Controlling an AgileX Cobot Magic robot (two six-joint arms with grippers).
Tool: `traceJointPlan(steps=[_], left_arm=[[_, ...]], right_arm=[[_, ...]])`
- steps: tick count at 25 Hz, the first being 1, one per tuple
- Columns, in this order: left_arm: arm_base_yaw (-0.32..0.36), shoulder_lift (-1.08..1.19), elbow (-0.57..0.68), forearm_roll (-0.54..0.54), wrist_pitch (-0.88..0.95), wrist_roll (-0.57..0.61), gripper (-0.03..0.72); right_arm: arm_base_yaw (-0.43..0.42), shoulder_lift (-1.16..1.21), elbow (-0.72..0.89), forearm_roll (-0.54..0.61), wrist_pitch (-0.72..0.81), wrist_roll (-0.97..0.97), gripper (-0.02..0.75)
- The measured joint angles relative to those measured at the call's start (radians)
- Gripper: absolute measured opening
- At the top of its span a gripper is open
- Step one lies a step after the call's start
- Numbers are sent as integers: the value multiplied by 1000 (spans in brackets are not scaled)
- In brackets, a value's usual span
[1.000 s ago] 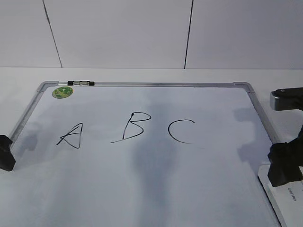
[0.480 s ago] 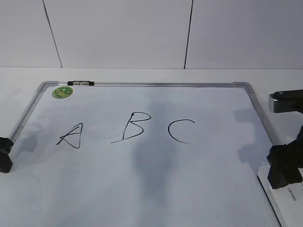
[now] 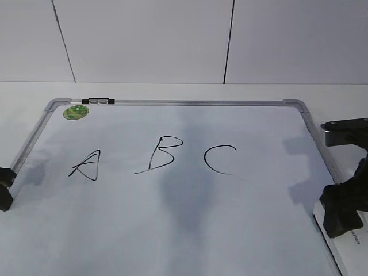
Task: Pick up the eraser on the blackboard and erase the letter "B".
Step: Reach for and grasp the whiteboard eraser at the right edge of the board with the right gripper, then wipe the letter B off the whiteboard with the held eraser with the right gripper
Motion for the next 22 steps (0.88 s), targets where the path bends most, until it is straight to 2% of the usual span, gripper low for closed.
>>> traceJointPlan(steps=[10,22], left_arm=[[0,0,0,0,1,1,317],[0,0,0,0,1,2,315]], right_arm=[[0,36,-1,48,-4,-78,678],[0,82,-5,10,-10,-31,679]])
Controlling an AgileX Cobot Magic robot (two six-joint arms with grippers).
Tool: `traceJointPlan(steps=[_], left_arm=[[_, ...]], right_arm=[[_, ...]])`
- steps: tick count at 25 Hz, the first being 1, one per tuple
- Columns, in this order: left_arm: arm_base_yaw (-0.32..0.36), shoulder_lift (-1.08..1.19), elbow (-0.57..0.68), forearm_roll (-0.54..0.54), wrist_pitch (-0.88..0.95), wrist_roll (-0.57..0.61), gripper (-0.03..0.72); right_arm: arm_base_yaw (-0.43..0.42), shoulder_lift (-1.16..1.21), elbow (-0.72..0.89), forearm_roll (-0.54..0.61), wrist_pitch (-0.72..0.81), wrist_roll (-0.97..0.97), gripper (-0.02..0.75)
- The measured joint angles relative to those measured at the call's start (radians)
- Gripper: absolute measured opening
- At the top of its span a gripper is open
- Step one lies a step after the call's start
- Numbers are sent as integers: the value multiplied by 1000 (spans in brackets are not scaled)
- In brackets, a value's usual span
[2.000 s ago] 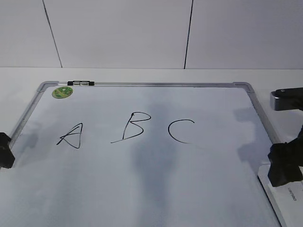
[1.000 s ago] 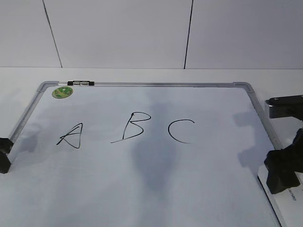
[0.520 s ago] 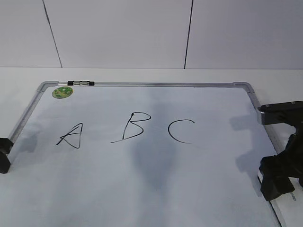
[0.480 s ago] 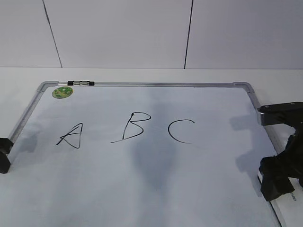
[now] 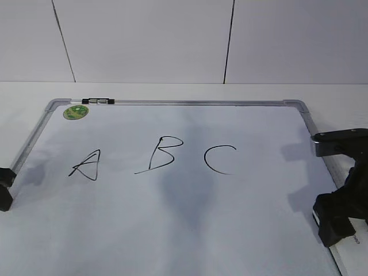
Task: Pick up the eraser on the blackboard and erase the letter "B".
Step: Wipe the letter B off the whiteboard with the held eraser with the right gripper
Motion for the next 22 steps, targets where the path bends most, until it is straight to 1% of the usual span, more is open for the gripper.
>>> traceJointPlan(steps=[10,12,16,22], left_arm=[[0,0,0,0,2,0,314],[0,0,0,0,2,0,311],[0,0,0,0,2,0,307],[0,0,0,0,2,0,307]], right_arm=[[0,25,0,18,-9,26,670],[0,25,0,18,-9,28,652],[0,25,0,18,-9,29,577],[0,25,0,18,-11,31,563]])
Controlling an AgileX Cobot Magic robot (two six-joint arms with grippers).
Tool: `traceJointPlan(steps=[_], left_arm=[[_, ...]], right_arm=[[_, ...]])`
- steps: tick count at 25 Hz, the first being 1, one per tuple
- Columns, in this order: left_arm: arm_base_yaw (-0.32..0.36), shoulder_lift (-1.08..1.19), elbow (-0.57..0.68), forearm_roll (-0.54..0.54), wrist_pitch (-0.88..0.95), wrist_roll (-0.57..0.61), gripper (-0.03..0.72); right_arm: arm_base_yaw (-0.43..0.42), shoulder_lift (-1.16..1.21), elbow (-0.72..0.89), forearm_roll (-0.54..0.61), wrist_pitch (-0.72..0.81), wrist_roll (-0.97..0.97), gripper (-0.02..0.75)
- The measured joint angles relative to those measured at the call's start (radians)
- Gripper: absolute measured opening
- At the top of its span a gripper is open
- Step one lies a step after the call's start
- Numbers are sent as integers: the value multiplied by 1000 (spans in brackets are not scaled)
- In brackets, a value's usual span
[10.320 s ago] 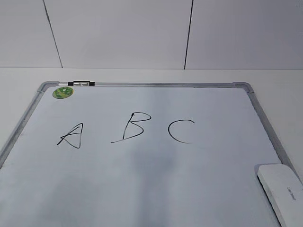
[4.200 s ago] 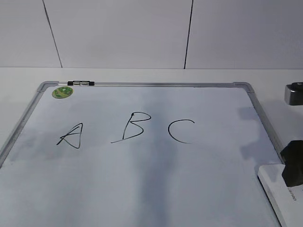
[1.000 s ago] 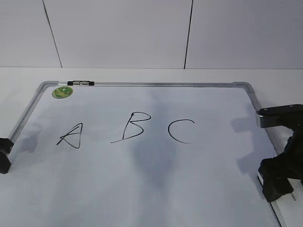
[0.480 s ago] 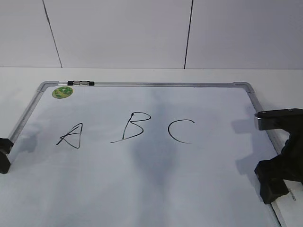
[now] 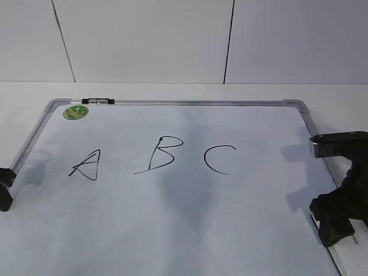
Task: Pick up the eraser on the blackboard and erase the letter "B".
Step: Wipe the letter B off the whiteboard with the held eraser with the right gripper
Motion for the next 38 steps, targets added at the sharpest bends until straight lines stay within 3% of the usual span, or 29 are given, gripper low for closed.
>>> traceJointPlan(steps=[24,38], left_arm=[[0,0,0,0,0,0,306],[0,0,-2,0,10,0,305]], right_arm=[[0,2,-12,19,14,-41,545],[7,16,-407,140,192,-48,544]])
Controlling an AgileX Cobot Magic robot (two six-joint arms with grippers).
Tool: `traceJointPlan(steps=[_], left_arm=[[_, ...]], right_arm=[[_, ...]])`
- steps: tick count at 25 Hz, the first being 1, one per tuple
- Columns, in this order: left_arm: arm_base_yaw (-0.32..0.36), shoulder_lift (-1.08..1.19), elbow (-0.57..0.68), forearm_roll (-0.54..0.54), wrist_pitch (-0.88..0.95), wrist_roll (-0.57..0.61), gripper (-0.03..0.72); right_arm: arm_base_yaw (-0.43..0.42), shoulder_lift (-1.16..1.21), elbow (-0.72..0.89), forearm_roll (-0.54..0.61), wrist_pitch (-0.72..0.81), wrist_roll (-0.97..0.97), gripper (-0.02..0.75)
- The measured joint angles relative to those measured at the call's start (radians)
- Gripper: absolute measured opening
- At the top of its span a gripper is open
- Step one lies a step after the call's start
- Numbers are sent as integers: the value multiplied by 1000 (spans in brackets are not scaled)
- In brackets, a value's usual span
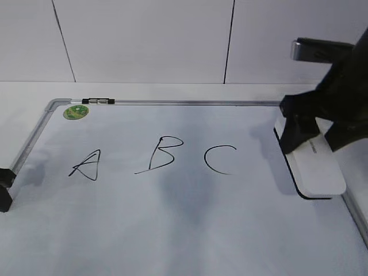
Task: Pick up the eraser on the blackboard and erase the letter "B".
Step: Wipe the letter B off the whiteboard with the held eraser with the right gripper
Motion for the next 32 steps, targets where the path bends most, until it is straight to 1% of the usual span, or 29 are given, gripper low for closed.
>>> traceJointPlan(steps=[3,8,13,20,22,26,32], left_arm=[[0,0,0,0,1,0,303],[0,0,0,0,2,0,302],[0,0,0,0,7,0,302],[0,0,-2,0,9,0,302],[0,0,-2,0,9,0,301],[0,0,-2,0,10,0,301],[0,0,-2,-2,14,0,301]], right_arm=[[36,49,-96,4,46,0,544],[156,180,-299,1,92,16,544],[215,347,-523,1,113,37,544],[286,554,-756,-103,115,44,544],[306,596,-805,-108,115,46,544],[321,680,-888,-79,116,46,544],[323,768,-919,-74,116,46,544]])
